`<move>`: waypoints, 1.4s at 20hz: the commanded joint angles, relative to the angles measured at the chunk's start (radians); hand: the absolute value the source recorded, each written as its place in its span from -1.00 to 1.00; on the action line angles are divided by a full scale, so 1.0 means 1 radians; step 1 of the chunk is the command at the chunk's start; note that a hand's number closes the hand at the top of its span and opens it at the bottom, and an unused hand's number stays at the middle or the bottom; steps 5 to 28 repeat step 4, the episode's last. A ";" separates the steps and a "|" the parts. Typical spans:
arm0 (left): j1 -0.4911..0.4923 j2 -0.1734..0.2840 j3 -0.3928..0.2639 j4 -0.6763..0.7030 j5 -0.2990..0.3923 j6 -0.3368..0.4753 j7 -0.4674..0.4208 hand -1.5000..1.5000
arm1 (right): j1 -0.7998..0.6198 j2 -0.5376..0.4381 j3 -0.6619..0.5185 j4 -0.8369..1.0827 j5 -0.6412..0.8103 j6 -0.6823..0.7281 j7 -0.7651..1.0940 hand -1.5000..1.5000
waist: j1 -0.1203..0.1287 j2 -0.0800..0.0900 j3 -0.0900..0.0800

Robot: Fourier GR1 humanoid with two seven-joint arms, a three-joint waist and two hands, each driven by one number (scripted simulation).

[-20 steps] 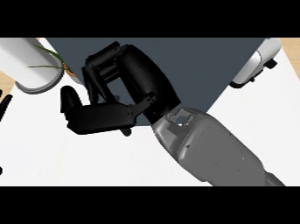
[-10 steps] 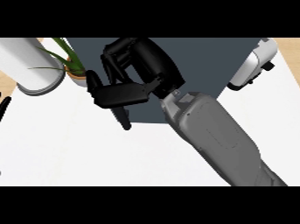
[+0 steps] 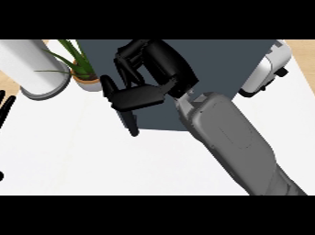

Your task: Pick up the wine, place it into the cabinet and close the cabinet

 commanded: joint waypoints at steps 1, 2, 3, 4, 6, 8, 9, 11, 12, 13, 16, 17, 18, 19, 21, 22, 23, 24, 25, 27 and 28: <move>-0.002 -0.004 -0.001 -0.021 -0.007 0.011 0.005 -1.00 | -0.006 -0.107 -0.130 0.154 0.002 0.003 -0.027 1.00 | -0.004 0.052 0.011; 0.020 0.000 -0.004 -0.027 -0.003 -0.004 0.011 -1.00 | -0.023 -0.070 -0.102 0.162 0.030 -0.039 -0.003 1.00 | 0.002 0.048 0.010; 0.011 -0.025 -0.016 0.017 -0.023 -0.029 -0.020 -1.00 | -0.041 -0.053 -0.097 0.168 0.037 -0.044 -0.011 1.00 | -0.006 0.052 0.008; -0.015 0.000 -0.011 -0.040 0.012 0.021 0.046 -1.00 | -0.016 -0.052 -0.087 0.178 0.049 -0.045 -0.034 1.00 | 0.000 0.050 0.011; -0.015 0.000 -0.011 -0.040 0.012 0.021 0.046 -1.00 | -0.016 -0.052 -0.087 0.178 0.049 -0.045 -0.034 1.00 | 0.000 0.050 0.011; -0.015 0.000 -0.011 -0.040 0.012 0.021 0.046 -1.00 | -0.016 -0.052 -0.087 0.178 0.049 -0.045 -0.034 1.00 | 0.000 0.050 0.011; -0.015 0.000 -0.011 -0.040 0.012 0.021 0.046 -1.00 | -0.016 -0.052 -0.087 0.178 0.049 -0.045 -0.034 1.00 | 0.000 0.050 0.011; -0.015 0.000 -0.011 -0.040 0.012 0.021 0.046 -1.00 | -0.016 -0.052 -0.087 0.178 0.049 -0.045 -0.034 1.00 | 0.000 0.050 0.011; -0.015 0.000 -0.011 -0.040 0.012 0.021 0.046 -1.00 | -0.016 -0.052 -0.087 0.178 0.049 -0.045 -0.034 1.00 | 0.000 0.050 0.011; -0.015 0.000 -0.011 -0.040 0.012 0.021 0.046 -1.00 | -0.016 -0.052 -0.087 0.178 0.049 -0.045 -0.034 1.00 | 0.000 0.050 0.011; -0.015 0.000 -0.011 -0.040 0.012 0.021 0.046 -1.00 | -0.016 -0.052 -0.087 0.178 0.049 -0.045 -0.034 1.00 | 0.000 0.050 0.011; -0.015 0.000 -0.011 -0.040 0.012 0.021 0.046 -1.00 | -0.016 -0.052 -0.087 0.178 0.049 -0.045 -0.034 1.00 | 0.000 0.050 0.011; -0.015 0.000 -0.011 -0.040 0.012 0.021 0.046 -1.00 | -0.016 -0.052 -0.087 0.178 0.049 -0.045 -0.034 1.00 | 0.000 0.050 0.011; -0.015 0.000 -0.011 -0.040 0.012 0.021 0.046 -1.00 | -0.016 -0.052 -0.087 0.178 0.049 -0.045 -0.034 1.00 | 0.000 0.050 0.011; -0.015 0.000 -0.011 -0.040 0.012 0.021 0.046 -1.00 | -0.016 -0.052 -0.087 0.178 0.049 -0.045 -0.034 1.00 | 0.000 0.050 0.011; -0.015 0.000 -0.011 -0.040 0.012 0.021 0.046 -1.00 | -0.016 -0.052 -0.087 0.178 0.049 -0.045 -0.034 1.00 | 0.000 0.050 0.011; -0.015 0.000 -0.011 -0.040 0.012 0.021 0.046 -1.00 | -0.016 -0.052 -0.087 0.178 0.049 -0.045 -0.034 1.00 | 0.000 0.050 0.011; -0.015 0.000 -0.011 -0.040 0.012 0.021 0.046 -1.00 | -0.016 -0.052 -0.087 0.178 0.049 -0.045 -0.034 1.00 | 0.000 0.050 0.011; -0.015 0.000 -0.011 -0.040 0.012 0.021 0.046 -1.00 | -0.016 -0.052 -0.087 0.178 0.049 -0.045 -0.034 1.00 | 0.000 0.050 0.011; -0.015 0.000 -0.011 -0.040 0.012 0.021 0.046 -1.00 | -0.016 -0.052 -0.087 0.178 0.049 -0.045 -0.034 1.00 | 0.000 0.050 0.011; -0.015 0.000 -0.011 -0.040 0.012 0.021 0.046 -1.00 | -0.016 -0.052 -0.087 0.178 0.049 -0.045 -0.034 1.00 | 0.000 0.050 0.011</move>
